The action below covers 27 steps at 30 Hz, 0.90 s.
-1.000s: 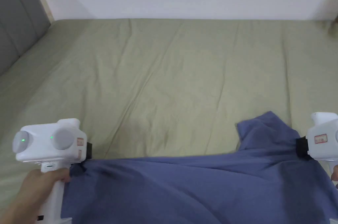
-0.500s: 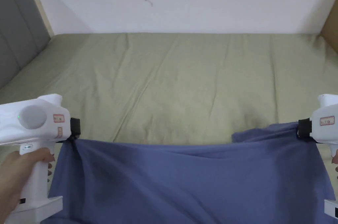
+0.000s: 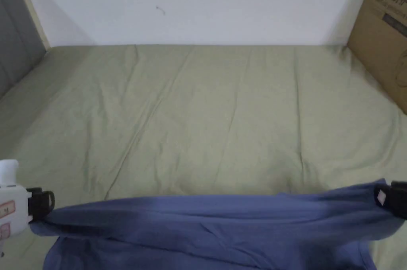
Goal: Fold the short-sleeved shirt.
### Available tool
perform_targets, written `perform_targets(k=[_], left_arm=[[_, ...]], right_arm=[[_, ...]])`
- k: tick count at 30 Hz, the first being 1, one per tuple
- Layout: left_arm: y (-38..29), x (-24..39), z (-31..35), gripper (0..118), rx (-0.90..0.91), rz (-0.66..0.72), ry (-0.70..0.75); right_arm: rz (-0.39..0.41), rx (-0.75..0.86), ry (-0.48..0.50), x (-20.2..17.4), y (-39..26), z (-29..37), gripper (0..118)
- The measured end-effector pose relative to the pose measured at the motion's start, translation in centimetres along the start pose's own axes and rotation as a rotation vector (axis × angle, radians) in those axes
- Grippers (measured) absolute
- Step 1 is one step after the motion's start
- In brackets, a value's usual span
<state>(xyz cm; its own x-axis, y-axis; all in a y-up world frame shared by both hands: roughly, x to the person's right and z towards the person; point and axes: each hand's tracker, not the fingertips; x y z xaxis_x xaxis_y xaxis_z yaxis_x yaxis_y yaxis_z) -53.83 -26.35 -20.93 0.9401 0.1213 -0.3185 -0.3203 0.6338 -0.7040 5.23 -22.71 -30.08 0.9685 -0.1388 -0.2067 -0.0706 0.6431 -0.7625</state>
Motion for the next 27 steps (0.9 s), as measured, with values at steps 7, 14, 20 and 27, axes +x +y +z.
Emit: perform_targets(k=[7, 14, 20, 27], left_arm=[[-7.9, -2.5, -2.1, 7, -0.115, 0.089, 0.011], [-8.0, -3.0, 0.2, 102, -0.048, 0.117, 0.017], [-7.8, -3.1, 5.0, 95, 0.082, 0.192, -0.094], [-11.9, -3.8, 4.2, 0, -0.002, 0.354, -0.183]], right_arm=[[-0.042, -0.169, -0.060, 0.0, -12.2, -2.4, 1], [-0.007, -0.067, -0.167, -1.8, -13.3, -1.9, 83], [0.080, 0.175, -0.060, -5.9, -10.0, 2.3, 75], [0.061, 0.157, 0.061, -11.3, -10.8, -0.7, 0]])
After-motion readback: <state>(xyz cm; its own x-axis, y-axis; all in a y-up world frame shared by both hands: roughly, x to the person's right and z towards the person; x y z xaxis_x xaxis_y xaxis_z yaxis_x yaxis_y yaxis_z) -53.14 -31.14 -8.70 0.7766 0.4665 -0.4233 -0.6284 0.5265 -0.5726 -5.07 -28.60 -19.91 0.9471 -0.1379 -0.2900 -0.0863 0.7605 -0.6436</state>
